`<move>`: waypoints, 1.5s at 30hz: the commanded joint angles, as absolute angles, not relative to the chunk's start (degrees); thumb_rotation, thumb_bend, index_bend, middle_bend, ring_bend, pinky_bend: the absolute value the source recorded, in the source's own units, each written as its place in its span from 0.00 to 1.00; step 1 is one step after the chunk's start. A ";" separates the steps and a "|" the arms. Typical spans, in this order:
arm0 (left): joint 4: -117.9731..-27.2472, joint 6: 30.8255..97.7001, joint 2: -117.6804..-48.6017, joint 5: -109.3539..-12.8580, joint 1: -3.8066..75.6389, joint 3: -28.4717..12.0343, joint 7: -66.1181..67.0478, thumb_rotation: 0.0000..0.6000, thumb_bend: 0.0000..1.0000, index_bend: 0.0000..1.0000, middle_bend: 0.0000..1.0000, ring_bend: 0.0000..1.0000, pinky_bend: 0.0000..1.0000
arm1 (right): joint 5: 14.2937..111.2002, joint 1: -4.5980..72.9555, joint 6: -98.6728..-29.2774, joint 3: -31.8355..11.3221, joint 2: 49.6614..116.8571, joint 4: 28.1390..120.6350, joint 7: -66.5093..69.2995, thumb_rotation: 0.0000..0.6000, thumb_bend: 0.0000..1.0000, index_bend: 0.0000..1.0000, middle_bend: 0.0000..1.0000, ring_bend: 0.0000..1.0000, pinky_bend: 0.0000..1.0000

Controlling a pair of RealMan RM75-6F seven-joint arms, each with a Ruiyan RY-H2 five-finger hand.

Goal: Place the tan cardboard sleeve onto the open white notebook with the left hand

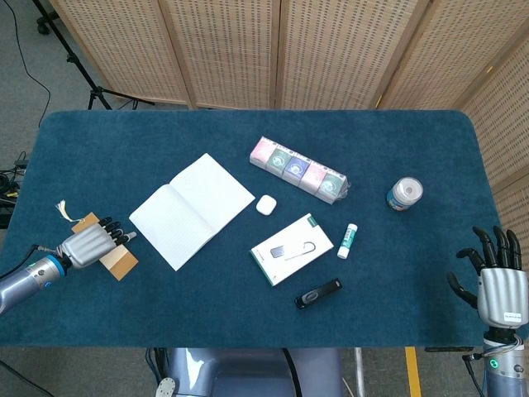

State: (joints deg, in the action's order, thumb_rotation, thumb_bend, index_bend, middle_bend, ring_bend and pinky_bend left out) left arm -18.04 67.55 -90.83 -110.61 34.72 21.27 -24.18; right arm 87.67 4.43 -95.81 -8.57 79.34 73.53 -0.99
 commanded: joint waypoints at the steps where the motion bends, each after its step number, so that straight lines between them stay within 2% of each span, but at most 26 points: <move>1: -17.67 67.76 -91.02 -110.62 34.60 21.39 -24.25 1.00 0.20 0.10 0.28 0.18 0.23 | 87.63 4.46 -95.88 -8.64 79.50 73.36 -0.96 1.00 0.26 0.45 0.18 0.00 0.00; 8: -17.48 68.31 -90.59 -110.94 34.79 21.93 -24.29 1.00 0.20 0.04 0.27 0.16 0.23 | 87.64 4.48 -96.03 -8.68 79.72 73.16 -0.76 1.00 0.26 0.45 0.18 0.00 0.00; 14: -17.85 68.63 -90.40 -110.74 34.77 21.87 -23.58 1.00 0.21 0.03 0.27 0.16 0.23 | 87.93 4.49 -96.61 -8.82 79.76 73.39 -0.43 1.00 0.26 0.45 0.18 0.00 0.00; 21: -17.90 68.79 -90.53 -110.53 34.29 21.89 -22.84 1.00 0.27 0.03 0.27 0.16 0.23 | 88.37 4.40 -97.86 -9.19 79.81 73.56 0.20 1.00 0.26 0.45 0.18 0.00 0.00; 36: -18.43 68.97 -90.37 -110.24 34.02 21.88 -22.25 1.00 0.28 0.03 0.28 0.16 0.23 | 88.73 4.32 -98.72 -9.37 79.77 73.80 0.73 1.00 0.26 0.44 0.18 0.00 0.00; 45: -18.99 69.04 -90.13 -110.01 33.95 21.74 -21.79 1.00 0.35 0.03 0.28 0.16 0.23 | 88.88 4.32 -98.92 -9.37 79.79 73.85 0.80 1.00 0.26 0.45 0.18 0.00 0.00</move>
